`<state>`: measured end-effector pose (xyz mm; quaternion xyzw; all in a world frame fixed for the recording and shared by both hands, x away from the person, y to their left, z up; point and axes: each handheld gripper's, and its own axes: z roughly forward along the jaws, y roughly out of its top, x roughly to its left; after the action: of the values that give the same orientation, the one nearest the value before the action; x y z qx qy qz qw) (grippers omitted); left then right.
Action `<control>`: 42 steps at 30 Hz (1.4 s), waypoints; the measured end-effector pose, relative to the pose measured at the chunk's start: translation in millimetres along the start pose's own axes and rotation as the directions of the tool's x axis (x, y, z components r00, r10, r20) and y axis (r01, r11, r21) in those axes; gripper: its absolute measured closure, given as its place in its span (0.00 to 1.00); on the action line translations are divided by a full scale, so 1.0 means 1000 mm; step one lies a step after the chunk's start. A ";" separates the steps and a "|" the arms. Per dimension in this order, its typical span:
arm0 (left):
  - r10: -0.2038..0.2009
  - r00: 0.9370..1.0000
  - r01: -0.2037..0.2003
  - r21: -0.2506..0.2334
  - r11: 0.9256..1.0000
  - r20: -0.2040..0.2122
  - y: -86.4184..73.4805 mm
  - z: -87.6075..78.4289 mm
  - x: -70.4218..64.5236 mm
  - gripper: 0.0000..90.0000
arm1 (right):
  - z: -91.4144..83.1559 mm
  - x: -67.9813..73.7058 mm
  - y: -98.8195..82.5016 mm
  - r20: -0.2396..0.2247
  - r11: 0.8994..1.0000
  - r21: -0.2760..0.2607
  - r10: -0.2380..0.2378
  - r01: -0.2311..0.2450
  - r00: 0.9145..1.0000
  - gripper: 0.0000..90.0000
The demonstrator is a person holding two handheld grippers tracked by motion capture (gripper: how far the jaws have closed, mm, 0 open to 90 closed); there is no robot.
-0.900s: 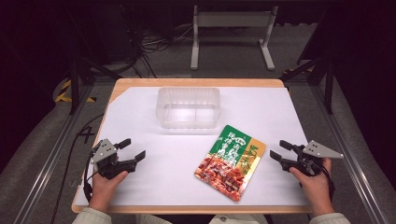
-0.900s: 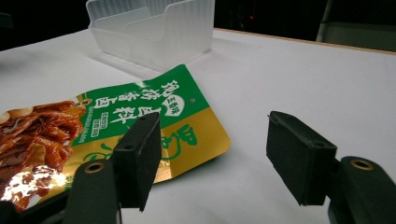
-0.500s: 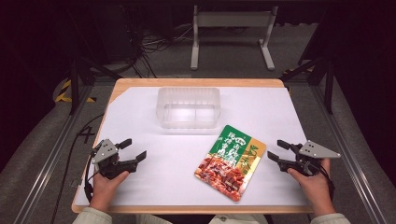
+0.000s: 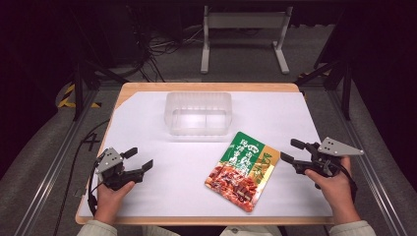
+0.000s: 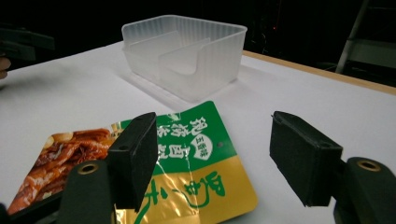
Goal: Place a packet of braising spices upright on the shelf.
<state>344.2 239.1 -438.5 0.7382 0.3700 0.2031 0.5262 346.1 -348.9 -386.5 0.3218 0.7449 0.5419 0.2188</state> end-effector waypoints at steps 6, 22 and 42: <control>0.001 1.000 -0.001 0.012 1.000 0.007 -0.001 0.002 0.001 0.25 | -0.001 -0.003 0.026 0.006 1.000 0.012 -0.002 0.002 1.000 0.33; 0.000 1.000 0.000 0.018 1.000 0.009 -0.001 0.004 0.001 0.25 | 0.001 -0.015 0.059 -0.009 0.998 0.053 0.023 -0.023 1.000 0.26; 0.007 1.000 -0.008 0.012 1.000 0.007 -0.001 0.003 0.001 0.25 | 0.042 -0.025 0.088 -0.049 0.986 0.165 -0.012 0.020 0.999 0.25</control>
<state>346.6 237.7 -440.7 0.7435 0.3666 0.2003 0.5223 413.0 -320.8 -317.3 0.3199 0.7948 0.4840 0.1779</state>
